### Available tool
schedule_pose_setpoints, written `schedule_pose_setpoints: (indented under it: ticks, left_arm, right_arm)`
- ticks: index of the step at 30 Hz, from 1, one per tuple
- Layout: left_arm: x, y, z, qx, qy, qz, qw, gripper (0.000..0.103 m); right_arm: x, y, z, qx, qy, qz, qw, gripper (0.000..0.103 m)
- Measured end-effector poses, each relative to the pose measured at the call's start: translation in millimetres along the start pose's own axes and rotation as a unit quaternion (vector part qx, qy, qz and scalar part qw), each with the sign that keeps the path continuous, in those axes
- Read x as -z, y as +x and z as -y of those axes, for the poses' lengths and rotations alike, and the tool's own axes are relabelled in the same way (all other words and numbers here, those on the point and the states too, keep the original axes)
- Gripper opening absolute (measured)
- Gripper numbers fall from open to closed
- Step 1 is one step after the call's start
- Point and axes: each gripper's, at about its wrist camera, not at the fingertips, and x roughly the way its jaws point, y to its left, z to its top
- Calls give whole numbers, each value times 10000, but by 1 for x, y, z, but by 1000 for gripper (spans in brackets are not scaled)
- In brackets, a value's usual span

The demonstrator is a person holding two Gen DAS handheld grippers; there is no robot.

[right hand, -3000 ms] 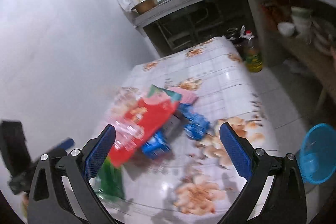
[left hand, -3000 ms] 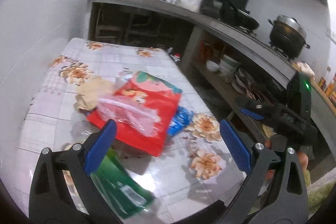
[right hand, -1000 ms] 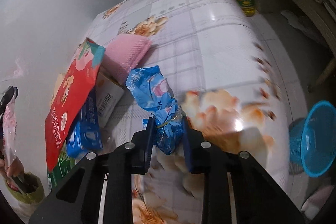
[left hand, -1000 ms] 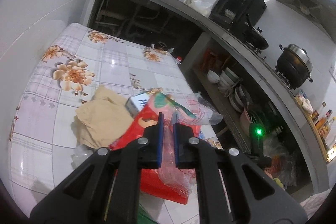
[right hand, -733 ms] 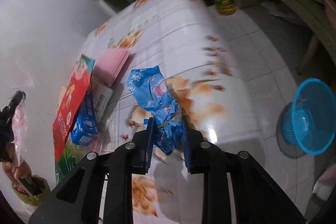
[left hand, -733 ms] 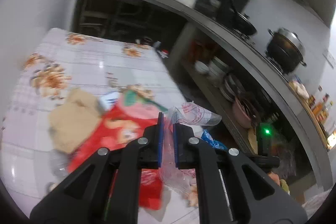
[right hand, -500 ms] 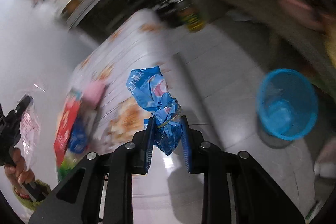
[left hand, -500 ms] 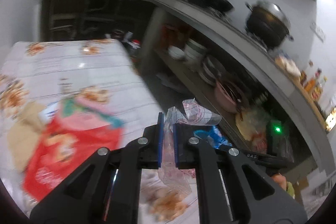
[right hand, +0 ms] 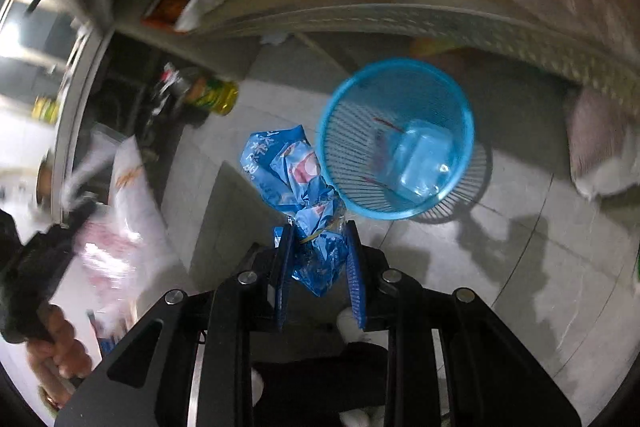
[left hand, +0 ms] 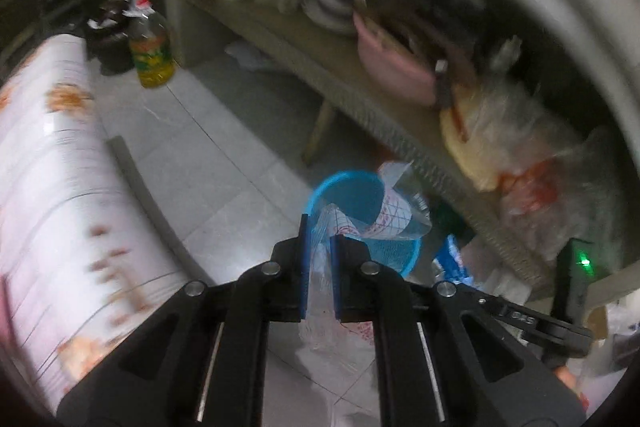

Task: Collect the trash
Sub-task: 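Carry the wrapper and bag to the blue wastebasket and release both, then return both tools to the table and grasp the red snack bag with the right tool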

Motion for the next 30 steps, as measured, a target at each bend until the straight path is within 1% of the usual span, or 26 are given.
schedule_pose_setpoints:
  ticks: [1,2,4,5,6,7,8,11,14,16,19,23,26,30]
  left_arm:
    - [-4,20,7,2,41,-173,9998,8]
    - [-8,33,9,-3,46,-258,9997,8]
    - [-19,63,20,133,114,-322,9993,8]
    - [-24,75,25,158,134,-324,9993,13]
    - [-26,87,29,163,166,-386,9990,33]
    - [-30,106,34,145,210,-559,9981,46]
    - [-31,118,36,87,194,-649,9977,60]
    - [-32,131,38,72,48,-623,9980,62]
    - [-28,122,33,219,-19,-531,9983,66]
    - [-26,111,30,245,22,-425,9988,68]
    - [-26,97,24,405,-50,-281,9988,68]
    - [-21,78,20,539,-207,-230,9981,68]
    - [-15,55,21,595,-159,-144,9980,68]
    - [-1,4,24,721,8,77,9974,68]
  right_arm:
    - [-5,4,4,30,63,32,10000,25]
    - [-12,9,8,33,130,84,9999,25]
    - [-24,16,11,41,203,226,9995,27]
    - [-30,20,12,98,236,307,9992,31]
    - [-39,26,17,167,307,399,9986,36]
    - [-48,34,25,164,414,498,9978,49]
    - [-52,41,29,155,483,555,9972,59]
    - [-61,54,44,360,614,526,9961,60]
    - [-55,57,52,329,617,501,9963,60]
    - [-49,54,53,370,513,544,9965,60]
    - [-38,46,54,318,503,580,9965,60]
    - [-22,22,53,260,437,740,9960,60]
    - [-16,6,47,274,293,828,9958,60]
    - [-3,-15,22,266,-99,829,9962,60]
